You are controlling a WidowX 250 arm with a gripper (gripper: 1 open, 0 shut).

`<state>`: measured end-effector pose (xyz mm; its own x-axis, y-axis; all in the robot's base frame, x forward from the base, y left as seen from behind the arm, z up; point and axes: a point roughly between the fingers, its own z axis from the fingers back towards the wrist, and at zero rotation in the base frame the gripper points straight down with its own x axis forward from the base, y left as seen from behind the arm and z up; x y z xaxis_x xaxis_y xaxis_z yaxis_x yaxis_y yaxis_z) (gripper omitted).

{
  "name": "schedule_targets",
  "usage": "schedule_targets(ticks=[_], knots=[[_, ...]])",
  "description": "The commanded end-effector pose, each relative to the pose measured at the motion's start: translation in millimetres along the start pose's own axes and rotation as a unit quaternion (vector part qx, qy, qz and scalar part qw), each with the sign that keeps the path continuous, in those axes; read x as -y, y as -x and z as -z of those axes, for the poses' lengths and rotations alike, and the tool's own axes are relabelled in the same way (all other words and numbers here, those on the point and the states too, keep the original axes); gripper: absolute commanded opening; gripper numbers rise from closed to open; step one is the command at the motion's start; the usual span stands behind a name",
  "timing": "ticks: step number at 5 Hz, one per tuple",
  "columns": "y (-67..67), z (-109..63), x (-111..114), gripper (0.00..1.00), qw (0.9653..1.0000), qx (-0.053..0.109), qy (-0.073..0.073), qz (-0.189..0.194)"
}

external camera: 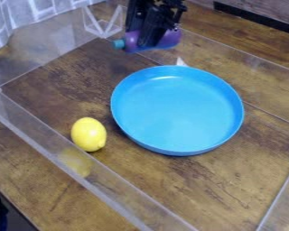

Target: Remove the purple eggplant from the blue tray and put it on the table

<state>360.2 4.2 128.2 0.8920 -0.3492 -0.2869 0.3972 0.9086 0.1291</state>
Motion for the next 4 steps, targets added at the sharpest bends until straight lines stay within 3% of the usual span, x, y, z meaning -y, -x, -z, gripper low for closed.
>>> schedule_targets(ticks=[1, 4], knots=[[2.4, -14.6, -10.2, 0.0, 0.9995, 0.026, -0.012, -0.013], [1.0, 2.8, -14.1, 0.0, 0.9998, 0.008, -0.015, -0.013]])
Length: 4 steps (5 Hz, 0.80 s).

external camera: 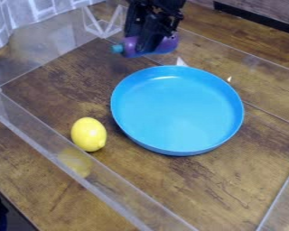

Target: Remove the purple eggplant from the blue tray and put it on the table

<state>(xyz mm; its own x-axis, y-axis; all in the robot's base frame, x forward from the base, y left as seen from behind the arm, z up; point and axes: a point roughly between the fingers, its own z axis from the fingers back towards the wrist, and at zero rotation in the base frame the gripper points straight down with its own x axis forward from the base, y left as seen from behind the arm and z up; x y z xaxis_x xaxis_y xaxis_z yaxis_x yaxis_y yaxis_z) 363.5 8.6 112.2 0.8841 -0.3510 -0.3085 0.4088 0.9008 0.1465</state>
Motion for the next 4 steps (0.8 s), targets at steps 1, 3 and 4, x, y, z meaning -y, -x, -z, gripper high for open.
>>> schedule_targets(ticks=[1, 3, 4], knots=[[6.9, -8.0, -12.5, 0.0, 0.9998, 0.013, -0.006, -0.016], [10.1, -6.1, -7.0, 0.0, 0.9999, 0.005, -0.011, -0.008], [10.2, -6.2, -4.7, 0.0, 0.9999, 0.001, -0.013, -0.005]])
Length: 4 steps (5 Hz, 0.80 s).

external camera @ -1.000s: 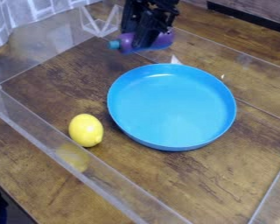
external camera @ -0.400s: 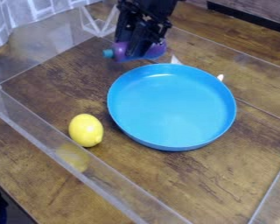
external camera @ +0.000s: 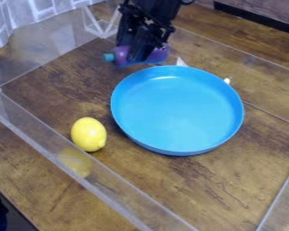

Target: Remove the purple eggplant from the blue tray and put it on the table

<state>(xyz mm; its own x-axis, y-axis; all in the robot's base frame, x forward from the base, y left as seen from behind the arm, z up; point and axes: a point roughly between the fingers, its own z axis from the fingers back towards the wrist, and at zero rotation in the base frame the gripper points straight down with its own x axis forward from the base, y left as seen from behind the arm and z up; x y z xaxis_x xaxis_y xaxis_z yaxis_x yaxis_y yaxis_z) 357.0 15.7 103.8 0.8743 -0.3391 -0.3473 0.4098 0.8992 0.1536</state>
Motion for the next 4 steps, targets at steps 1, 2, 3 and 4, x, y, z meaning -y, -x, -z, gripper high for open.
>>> schedule_targets(ticks=[1, 2, 3, 4], knots=[[5.5, -17.8, 0.2, 0.0, 0.9997, 0.019, -0.012, -0.002], [5.4, -18.4, 2.3, 0.0, 0.9998, 0.016, -0.014, 0.001], [5.5, -18.2, 4.5, 0.0, 0.9998, 0.013, -0.016, 0.003], [5.7, -17.9, 7.0, 0.0, 0.9998, 0.01, -0.018, 0.005]])
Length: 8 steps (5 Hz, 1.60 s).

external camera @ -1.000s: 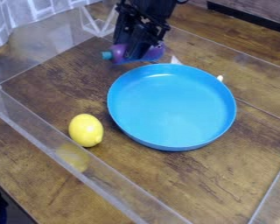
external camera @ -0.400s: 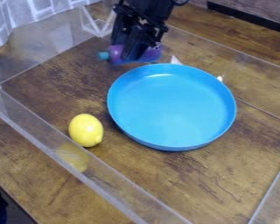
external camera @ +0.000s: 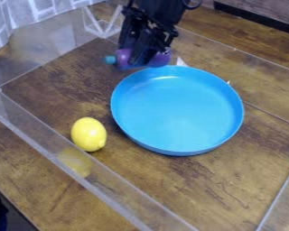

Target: Remove the purple eggplant from the blue tray and put it on the table

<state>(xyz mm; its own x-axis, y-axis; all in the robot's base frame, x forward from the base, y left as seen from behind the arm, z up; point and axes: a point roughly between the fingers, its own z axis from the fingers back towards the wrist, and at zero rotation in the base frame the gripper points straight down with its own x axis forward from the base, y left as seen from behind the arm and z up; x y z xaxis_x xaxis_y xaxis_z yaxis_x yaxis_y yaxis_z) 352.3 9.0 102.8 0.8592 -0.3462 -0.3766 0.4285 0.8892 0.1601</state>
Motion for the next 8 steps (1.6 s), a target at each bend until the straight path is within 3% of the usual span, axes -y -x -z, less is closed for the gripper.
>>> schedule_targets(ticks=[1, 2, 8], knots=[[6.2, -22.6, 2.3, 0.0, 0.9996, 0.021, -0.017, 0.0], [8.7, -26.4, 4.6, 0.0, 0.9996, 0.017, -0.023, 0.001], [37.0, 9.8, -34.4, 0.0, 0.9986, -0.034, -0.011, -0.039]])
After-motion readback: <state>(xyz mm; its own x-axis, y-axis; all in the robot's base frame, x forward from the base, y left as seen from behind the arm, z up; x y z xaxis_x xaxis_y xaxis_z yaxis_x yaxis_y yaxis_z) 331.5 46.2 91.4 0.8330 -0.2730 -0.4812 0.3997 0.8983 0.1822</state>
